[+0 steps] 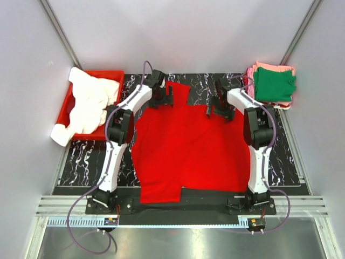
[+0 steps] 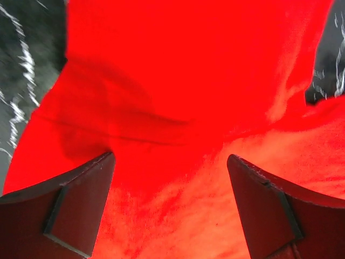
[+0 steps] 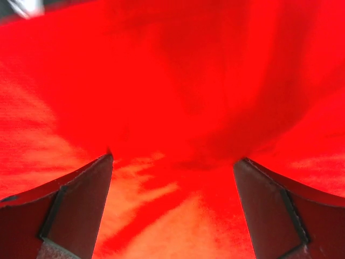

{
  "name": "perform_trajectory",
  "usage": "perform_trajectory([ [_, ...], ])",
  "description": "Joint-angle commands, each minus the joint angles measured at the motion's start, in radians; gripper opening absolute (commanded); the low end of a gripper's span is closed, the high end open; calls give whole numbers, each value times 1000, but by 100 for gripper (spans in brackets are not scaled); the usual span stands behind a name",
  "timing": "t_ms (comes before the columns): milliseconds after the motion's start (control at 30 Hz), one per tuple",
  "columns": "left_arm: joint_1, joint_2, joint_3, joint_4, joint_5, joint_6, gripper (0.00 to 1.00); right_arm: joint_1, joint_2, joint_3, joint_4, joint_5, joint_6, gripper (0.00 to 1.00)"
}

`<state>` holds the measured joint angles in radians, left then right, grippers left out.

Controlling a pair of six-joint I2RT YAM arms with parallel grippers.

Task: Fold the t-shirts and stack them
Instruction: Flatten the tshirt out

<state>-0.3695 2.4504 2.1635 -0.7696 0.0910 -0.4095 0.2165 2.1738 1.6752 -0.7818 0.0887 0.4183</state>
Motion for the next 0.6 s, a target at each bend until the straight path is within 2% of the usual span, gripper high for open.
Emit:
perform_trajectory([
  [0, 55, 70, 65, -57, 18, -49, 88, 6, 142, 131, 1, -86, -25, 100],
  [233, 165, 192, 205, -69, 64, -31, 88, 6, 380, 504, -131, -122, -67, 100],
  [367, 222, 252, 346, -30, 117, -23, 88, 3, 536, 801, -230, -121, -79, 100],
  [567, 244, 257, 389, 154, 162, -14, 95, -5, 552, 867, -209, -144, -29, 100],
])
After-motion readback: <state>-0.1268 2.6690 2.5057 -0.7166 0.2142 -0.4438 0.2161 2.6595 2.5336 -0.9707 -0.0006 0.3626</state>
